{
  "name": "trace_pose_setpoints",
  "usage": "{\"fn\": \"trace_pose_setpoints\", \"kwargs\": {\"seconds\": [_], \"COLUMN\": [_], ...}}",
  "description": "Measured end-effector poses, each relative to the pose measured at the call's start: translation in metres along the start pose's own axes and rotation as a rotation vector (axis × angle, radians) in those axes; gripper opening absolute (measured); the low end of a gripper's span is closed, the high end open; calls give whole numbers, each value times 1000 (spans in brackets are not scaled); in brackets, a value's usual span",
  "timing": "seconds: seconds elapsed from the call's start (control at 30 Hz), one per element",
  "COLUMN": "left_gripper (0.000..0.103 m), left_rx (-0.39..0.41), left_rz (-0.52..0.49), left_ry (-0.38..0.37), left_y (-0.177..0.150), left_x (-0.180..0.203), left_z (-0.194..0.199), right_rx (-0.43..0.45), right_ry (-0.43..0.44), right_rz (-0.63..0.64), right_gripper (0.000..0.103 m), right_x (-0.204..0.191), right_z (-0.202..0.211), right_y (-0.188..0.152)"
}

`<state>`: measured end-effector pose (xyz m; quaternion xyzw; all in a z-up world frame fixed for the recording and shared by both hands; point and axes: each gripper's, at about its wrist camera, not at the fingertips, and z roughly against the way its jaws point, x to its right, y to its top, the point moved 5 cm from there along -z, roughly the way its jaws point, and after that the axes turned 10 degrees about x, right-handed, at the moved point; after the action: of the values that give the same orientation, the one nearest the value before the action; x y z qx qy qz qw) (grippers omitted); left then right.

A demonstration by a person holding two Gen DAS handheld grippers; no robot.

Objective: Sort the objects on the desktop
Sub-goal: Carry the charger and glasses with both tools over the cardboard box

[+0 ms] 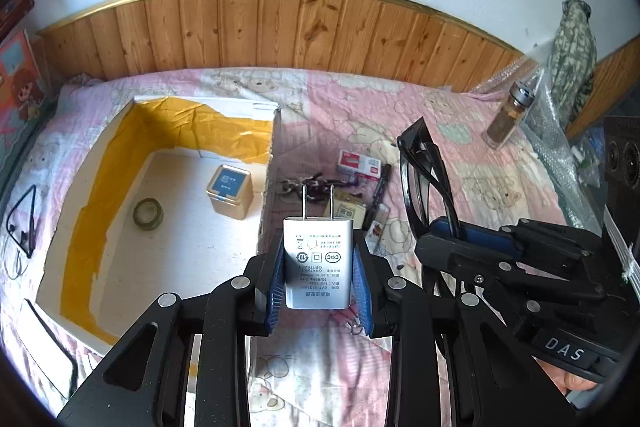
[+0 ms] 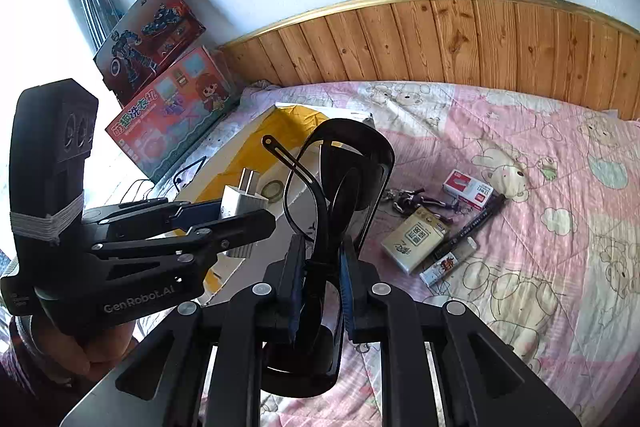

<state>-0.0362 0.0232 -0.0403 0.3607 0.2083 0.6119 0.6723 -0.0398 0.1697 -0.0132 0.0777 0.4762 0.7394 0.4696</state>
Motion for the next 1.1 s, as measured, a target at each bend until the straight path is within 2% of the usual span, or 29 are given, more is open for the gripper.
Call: {"fn": "trace_pose_setpoints", "kwargs": {"seconds": [0.3,0.9,1.1], "left_gripper": [31,30,30], "left_rx": [32,57,65], "left_rz": [57,270,317], "left_ry": [22,21,44], "left_y": [7,20,19], "left_x": [-30,-100,-124], "left_z": [2,9,12], "right_rx": [15,0,-9], "right_ry": [1,2,2], "right_rz": [68,125,162], "right_gripper": [18,18,18], "right_x": [-31,-77,-94], "right_z": [-13,-43,-55], "right_y": [8,27,31]}}
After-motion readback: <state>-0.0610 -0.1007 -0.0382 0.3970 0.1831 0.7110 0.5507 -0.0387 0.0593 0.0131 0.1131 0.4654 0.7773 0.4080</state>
